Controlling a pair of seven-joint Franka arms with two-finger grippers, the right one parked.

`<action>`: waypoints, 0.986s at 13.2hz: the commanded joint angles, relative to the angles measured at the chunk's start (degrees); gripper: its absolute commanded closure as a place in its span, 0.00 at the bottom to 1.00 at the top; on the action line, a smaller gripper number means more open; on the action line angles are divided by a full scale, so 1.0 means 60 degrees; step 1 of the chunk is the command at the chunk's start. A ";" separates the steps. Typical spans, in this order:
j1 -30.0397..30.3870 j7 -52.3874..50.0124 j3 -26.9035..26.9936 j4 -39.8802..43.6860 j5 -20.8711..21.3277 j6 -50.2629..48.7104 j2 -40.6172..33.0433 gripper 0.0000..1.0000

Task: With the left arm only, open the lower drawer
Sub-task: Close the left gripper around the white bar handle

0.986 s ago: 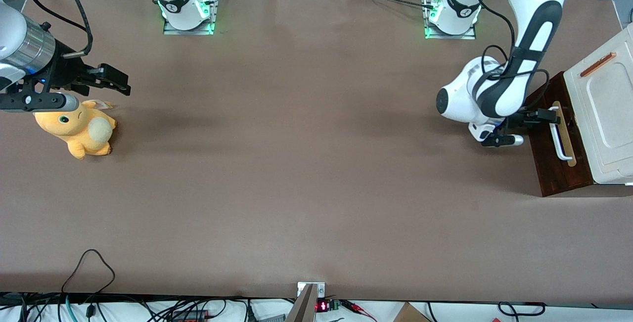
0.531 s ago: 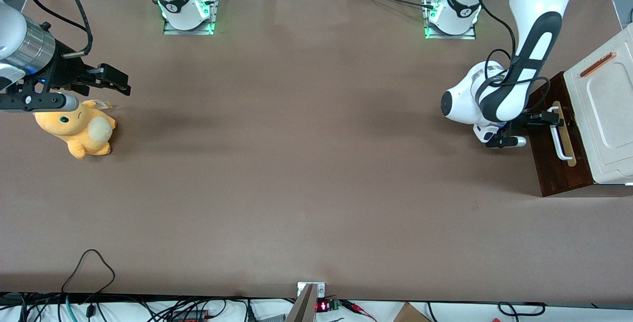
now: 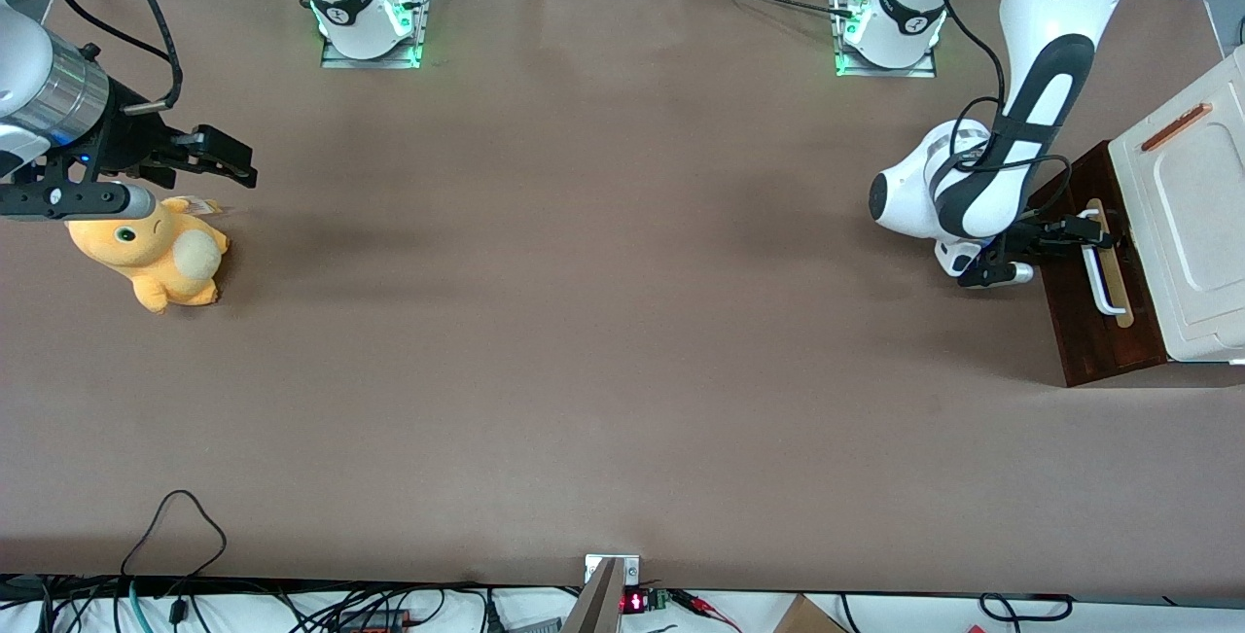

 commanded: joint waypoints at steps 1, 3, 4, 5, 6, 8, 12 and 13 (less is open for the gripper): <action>-0.0020 -0.0216 0.0100 -0.0071 0.0274 0.0050 0.0053 0.25; -0.0005 -0.0421 0.0100 -0.0071 0.0274 0.0065 0.0112 0.32; -0.0005 -0.0494 0.0114 -0.0071 0.0274 0.0065 0.0127 0.35; -0.0005 -0.0509 0.0129 -0.0071 0.0274 0.0065 0.0127 0.39; -0.0020 -0.0509 0.0129 -0.0071 0.0274 0.0065 0.0141 0.41; -0.0020 -0.0553 0.0129 -0.0071 0.0274 0.0065 0.0127 0.55; -0.0020 -0.0714 0.0144 -0.0056 0.0274 0.0065 0.0127 0.69; -0.0020 -0.0714 0.0158 -0.0056 0.0274 0.0065 0.0127 0.70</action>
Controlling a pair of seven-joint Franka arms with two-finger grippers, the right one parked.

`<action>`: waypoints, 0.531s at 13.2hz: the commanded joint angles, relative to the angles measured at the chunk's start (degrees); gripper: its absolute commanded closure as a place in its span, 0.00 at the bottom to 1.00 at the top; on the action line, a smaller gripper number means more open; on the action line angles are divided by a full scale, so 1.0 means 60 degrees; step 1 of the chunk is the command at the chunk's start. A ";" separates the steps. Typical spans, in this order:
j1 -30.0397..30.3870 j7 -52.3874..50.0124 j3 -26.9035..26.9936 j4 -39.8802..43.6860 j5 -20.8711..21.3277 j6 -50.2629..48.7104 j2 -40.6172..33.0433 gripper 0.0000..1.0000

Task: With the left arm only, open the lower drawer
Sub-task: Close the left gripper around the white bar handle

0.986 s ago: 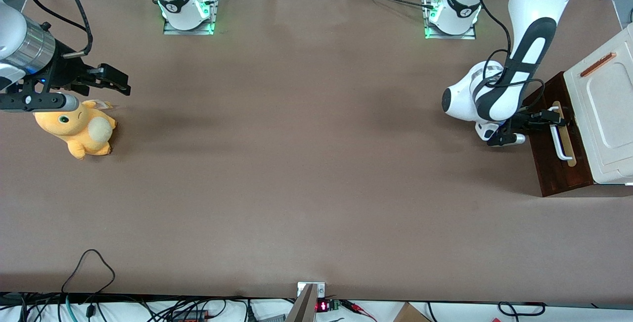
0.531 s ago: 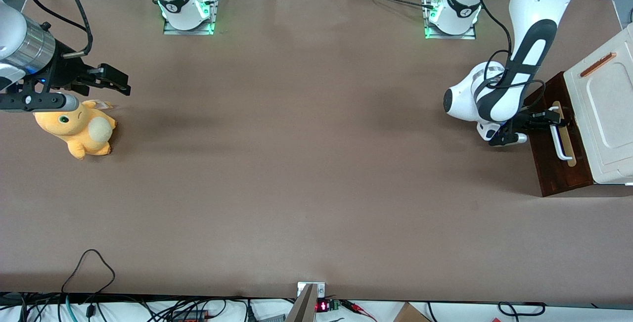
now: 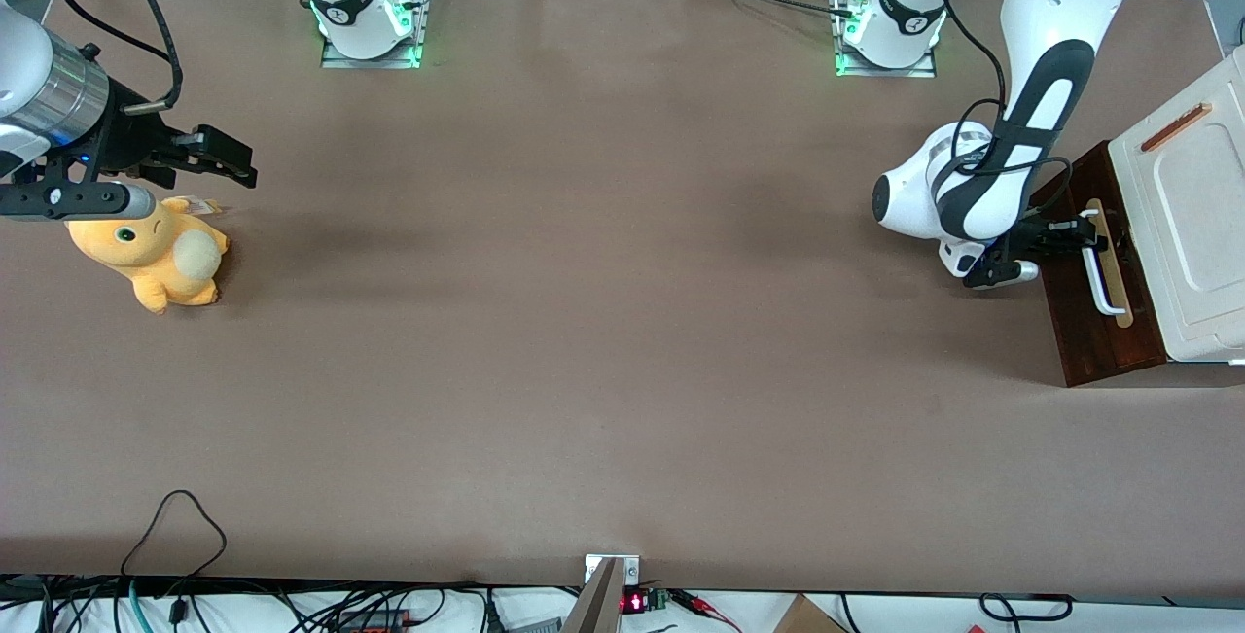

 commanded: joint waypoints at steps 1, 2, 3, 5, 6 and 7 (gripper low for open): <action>-0.0010 -0.0195 0.0087 -0.0044 0.0200 0.0127 0.0008 0.75; -0.0010 -0.0195 0.0087 -0.0044 0.0200 0.0127 0.0008 0.83; -0.0010 -0.0210 0.0087 -0.0029 0.0200 0.0127 0.0008 0.88; -0.0024 -0.0210 0.0087 -0.0015 0.0200 0.0127 -0.0021 1.00; -0.0082 -0.0210 0.0073 0.0000 0.0214 0.0127 -0.0051 1.00; -0.0126 -0.0210 0.0073 0.0029 0.0215 0.0127 -0.0065 1.00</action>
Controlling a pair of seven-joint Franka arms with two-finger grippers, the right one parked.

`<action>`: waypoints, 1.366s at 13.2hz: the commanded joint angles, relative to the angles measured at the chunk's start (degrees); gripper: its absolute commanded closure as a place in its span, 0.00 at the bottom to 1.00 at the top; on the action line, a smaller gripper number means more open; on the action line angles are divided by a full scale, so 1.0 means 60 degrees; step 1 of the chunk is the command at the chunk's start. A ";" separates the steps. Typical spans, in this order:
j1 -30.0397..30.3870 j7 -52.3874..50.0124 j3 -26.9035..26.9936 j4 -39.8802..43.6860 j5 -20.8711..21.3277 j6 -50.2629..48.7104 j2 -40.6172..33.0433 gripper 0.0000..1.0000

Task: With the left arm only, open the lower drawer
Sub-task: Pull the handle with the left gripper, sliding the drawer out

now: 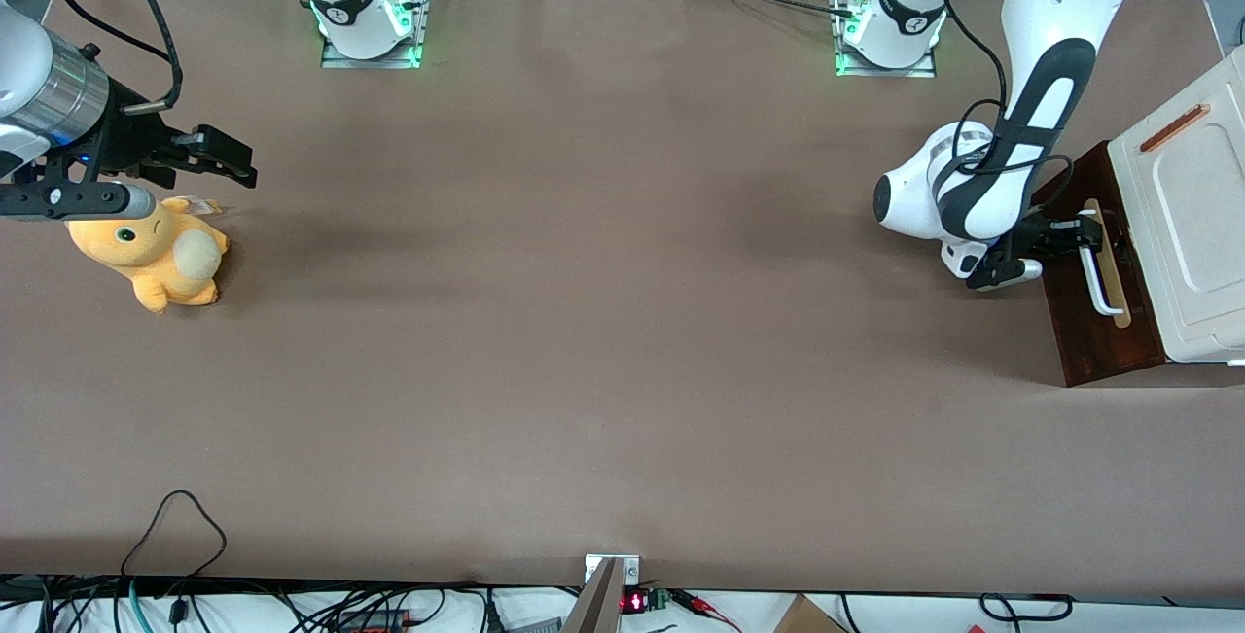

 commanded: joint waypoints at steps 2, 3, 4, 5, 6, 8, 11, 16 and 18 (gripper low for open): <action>-0.0216 0.0141 0.0028 0.0027 0.0188 0.0141 -0.0033 1.00; -0.0289 0.0141 0.0013 0.0027 0.0188 0.0141 -0.0033 1.00; -0.0319 0.0141 -0.0016 0.0027 0.0188 0.0141 -0.0047 1.00; -0.0334 0.0141 -0.0031 0.0042 0.0173 0.0141 -0.0047 1.00; -0.0334 0.0156 -0.0060 0.0042 0.0173 0.0141 -0.0062 1.00; -0.0450 0.0156 -0.0162 0.0057 0.0159 0.0126 -0.0077 1.00; -0.0567 0.0229 -0.0601 0.0144 0.0085 0.0126 -0.0077 1.00; -0.0758 0.0258 -0.1202 0.0189 -0.0003 0.0126 -0.0077 1.00; -0.0846 0.0273 -0.1392 0.0276 -0.0396 0.0126 -0.0077 1.00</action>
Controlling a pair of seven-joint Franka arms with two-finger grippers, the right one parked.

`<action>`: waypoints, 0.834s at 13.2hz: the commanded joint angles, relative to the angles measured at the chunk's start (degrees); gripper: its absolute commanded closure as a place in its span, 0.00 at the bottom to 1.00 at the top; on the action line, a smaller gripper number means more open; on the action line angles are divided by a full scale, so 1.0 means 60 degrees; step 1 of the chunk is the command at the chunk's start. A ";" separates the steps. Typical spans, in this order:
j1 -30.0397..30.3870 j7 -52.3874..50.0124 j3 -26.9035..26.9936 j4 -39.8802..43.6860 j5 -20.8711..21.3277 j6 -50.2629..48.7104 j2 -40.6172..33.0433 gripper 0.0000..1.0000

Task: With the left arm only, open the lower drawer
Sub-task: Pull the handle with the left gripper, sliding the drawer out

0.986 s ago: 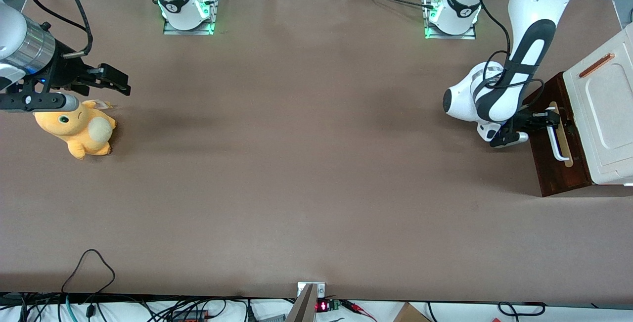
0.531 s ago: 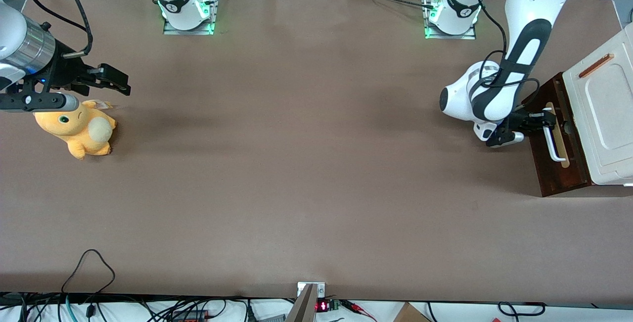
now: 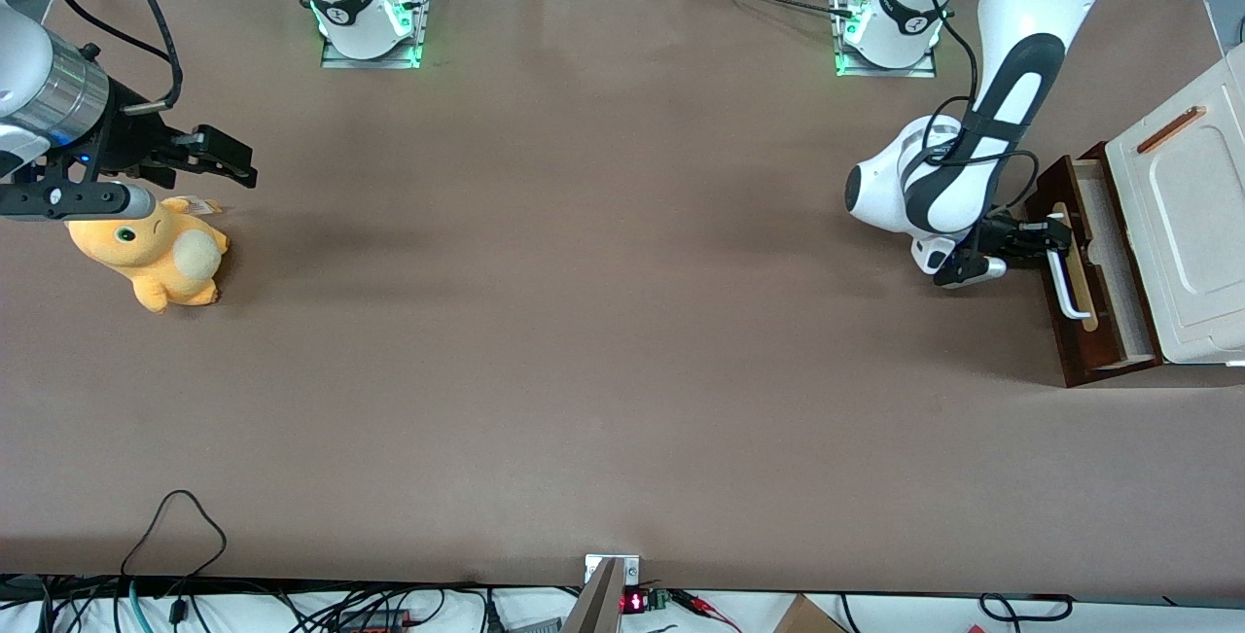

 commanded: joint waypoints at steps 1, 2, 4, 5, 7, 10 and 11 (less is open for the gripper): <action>-0.0586 0.0291 -0.0625 0.0427 -0.0368 0.0327 -0.0057 1.00; -0.0601 0.0291 -0.0713 0.0471 -0.0501 0.0312 -0.0057 1.00; -0.0630 0.0291 -0.0860 0.0501 -0.0793 0.0298 -0.0072 1.00; -0.0645 0.0291 -0.0904 0.0530 -0.0853 0.0312 -0.0072 1.00; -0.0689 0.0291 -0.0904 0.0530 -0.0868 0.0312 -0.0072 1.00; -0.0689 0.0291 -0.0904 0.0530 -0.0883 0.0312 -0.0072 0.81; -0.0689 0.0305 -0.0904 0.0530 -0.0956 0.0312 -0.0057 0.59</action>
